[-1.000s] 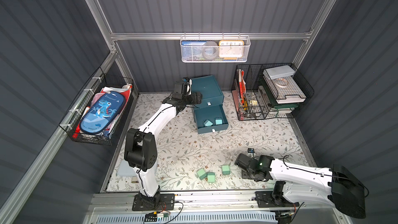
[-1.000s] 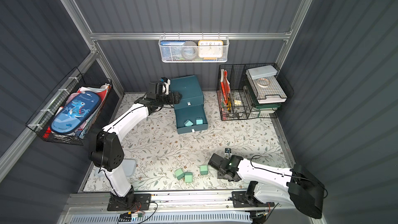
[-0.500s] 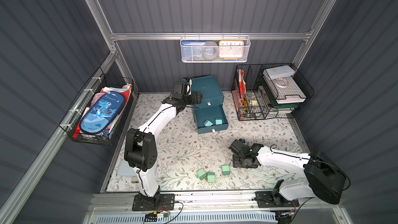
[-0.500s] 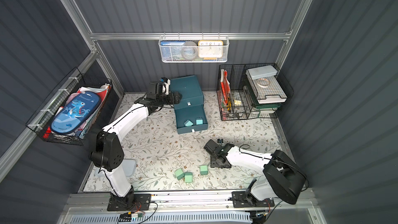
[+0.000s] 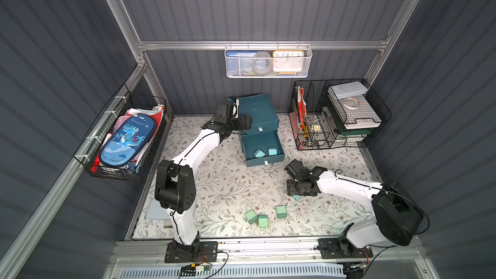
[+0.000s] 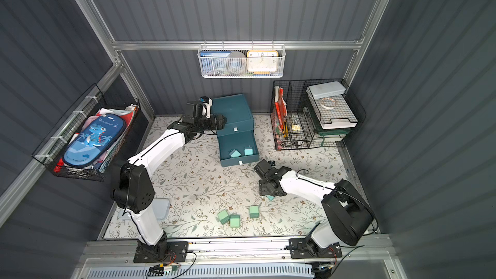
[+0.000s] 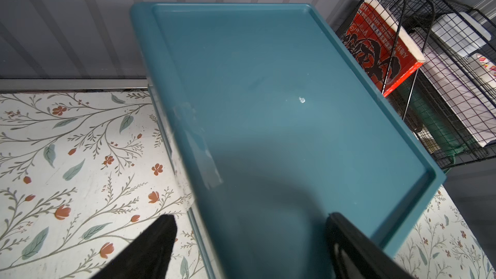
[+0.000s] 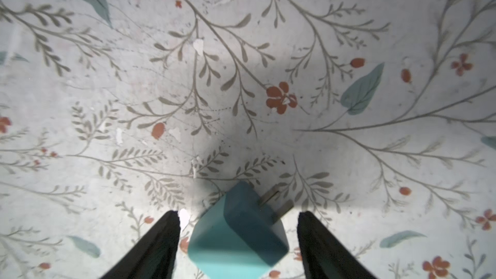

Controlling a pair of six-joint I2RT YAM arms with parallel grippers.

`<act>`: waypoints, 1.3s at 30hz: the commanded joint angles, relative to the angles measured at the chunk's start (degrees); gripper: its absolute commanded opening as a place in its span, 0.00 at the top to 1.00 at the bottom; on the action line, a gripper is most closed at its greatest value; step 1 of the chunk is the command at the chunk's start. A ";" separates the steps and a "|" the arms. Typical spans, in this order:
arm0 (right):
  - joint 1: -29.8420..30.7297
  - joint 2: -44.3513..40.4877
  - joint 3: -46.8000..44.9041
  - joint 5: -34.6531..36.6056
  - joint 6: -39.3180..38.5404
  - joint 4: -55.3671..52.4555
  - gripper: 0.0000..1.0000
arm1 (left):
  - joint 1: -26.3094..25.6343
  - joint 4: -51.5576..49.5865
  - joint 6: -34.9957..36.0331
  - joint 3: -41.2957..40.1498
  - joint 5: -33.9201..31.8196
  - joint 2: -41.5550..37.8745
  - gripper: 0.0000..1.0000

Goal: Place the plugs into the drawer by color
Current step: Pick up the plug from the center of the board.

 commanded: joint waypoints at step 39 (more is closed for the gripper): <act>3.38 5.94 -0.42 7.78 27.65 -1.77 0.40 | -0.08 -4.21 1.69 -1.29 0.71 0.92 0.09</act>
